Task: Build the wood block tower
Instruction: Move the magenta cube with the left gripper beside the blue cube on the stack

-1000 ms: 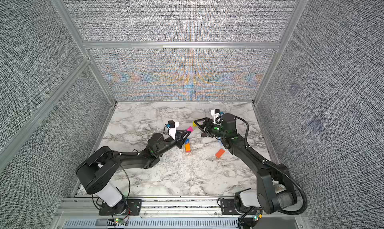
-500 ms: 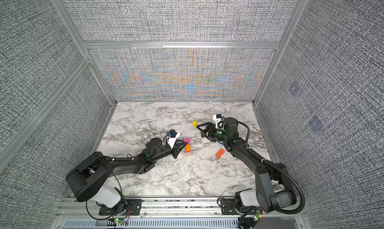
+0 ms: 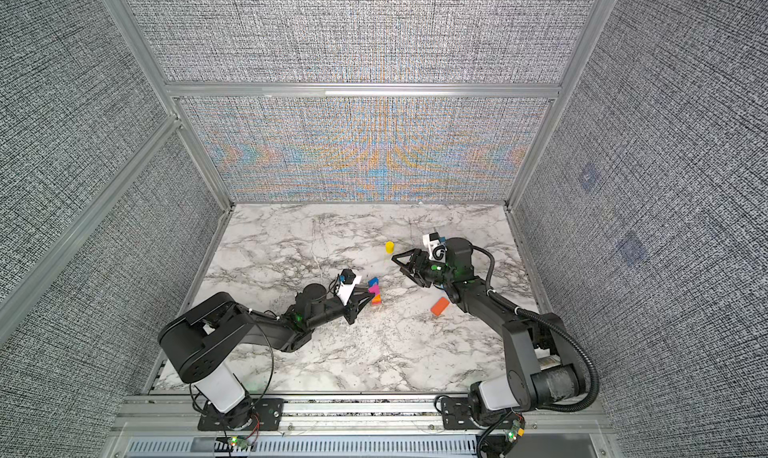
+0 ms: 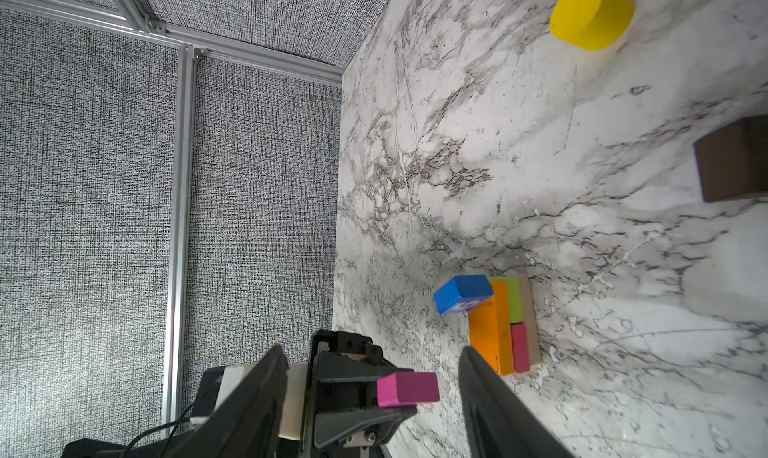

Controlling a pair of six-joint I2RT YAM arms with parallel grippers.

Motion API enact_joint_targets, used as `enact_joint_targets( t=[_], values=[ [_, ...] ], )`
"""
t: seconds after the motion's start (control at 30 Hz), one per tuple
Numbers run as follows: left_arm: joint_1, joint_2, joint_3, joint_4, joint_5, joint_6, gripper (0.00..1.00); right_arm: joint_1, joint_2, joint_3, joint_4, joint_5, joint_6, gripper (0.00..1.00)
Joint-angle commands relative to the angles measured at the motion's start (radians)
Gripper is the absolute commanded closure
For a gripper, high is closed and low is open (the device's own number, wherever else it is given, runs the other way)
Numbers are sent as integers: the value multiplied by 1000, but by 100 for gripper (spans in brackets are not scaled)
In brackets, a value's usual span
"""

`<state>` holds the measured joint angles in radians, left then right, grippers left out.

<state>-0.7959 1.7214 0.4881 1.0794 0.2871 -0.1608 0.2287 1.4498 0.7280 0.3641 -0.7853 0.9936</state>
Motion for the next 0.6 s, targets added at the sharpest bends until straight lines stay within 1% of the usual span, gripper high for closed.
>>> enact_joint_targets(
  t=[0.0, 0.13, 0.33, 0.57],
  values=[
    [1, 22, -4, 77, -3, 2, 88, 0, 8, 7, 17, -15, -20, 33],
    [1, 47, -14, 125, -2, -7, 88, 0, 15, 14, 16, -25, -20, 33],
    [1, 55, -13, 113, -14, 6, 88, -2, 20, 23, 7, -26, -27, 33],
    [1, 106, -5, 142, -17, 3, 88, -3, 20, 16, 13, -28, -27, 33]
  ],
)
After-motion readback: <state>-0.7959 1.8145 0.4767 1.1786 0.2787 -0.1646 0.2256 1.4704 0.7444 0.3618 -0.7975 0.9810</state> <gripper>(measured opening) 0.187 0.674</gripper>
